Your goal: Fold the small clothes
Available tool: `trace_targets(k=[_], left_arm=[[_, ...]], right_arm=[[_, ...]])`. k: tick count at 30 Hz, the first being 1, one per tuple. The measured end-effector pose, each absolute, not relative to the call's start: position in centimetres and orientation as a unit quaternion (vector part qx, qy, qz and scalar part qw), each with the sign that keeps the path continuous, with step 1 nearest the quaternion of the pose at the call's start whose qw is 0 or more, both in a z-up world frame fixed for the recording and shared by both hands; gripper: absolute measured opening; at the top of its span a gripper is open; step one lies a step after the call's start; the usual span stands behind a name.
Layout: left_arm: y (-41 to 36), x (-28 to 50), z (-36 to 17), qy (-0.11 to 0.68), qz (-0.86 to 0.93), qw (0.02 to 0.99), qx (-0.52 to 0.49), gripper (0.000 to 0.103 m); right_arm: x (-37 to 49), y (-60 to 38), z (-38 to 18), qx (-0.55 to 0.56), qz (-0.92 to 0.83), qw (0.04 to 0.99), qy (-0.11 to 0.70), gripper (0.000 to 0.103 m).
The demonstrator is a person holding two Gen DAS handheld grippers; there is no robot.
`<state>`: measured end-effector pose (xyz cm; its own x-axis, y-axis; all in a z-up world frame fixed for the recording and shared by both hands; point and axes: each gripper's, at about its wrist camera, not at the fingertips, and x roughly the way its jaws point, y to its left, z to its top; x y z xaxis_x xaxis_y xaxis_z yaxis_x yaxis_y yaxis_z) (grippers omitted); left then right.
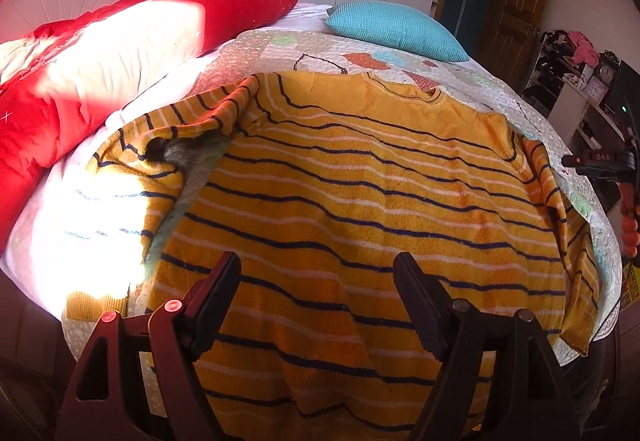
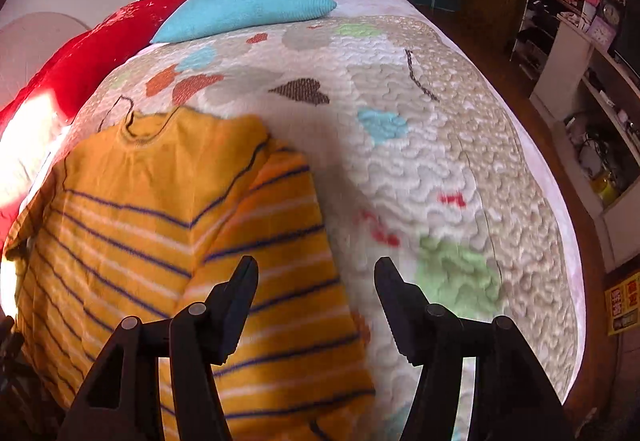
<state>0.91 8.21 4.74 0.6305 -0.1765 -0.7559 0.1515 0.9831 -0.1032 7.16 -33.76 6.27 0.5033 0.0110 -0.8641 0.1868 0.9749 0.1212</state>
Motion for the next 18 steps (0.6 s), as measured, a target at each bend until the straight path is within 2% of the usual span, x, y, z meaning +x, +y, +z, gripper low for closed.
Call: trace_targets(k=[5,11,17,18], left_arm=[[8.3,-0.5,4.4,0.428,-0.091,0.898,-0.033,0.077],[8.5,-1.3,4.2,0.447,-0.096,0.887,-0.065,0.078],[7.5,-1.5,3.8,0.458,-0.094,0.883,-0.050,0.078],[7.5,-1.5,3.8,0.457,-0.094,0.883,-0.049,0.078]], right_arm=[[-3.2,-31.2,5.5,0.097,-0.050,0.870,0.480,0.069],[-9.6,-25.1,3.8,0.067,0.052,0.885,0.459,0.073],[-10.6,-20.0,0.3,-0.131,0.015,0.877,0.461,0.073],[-10.7,-19.8,0.0,-0.158,0.005,0.875,0.458,0.066]])
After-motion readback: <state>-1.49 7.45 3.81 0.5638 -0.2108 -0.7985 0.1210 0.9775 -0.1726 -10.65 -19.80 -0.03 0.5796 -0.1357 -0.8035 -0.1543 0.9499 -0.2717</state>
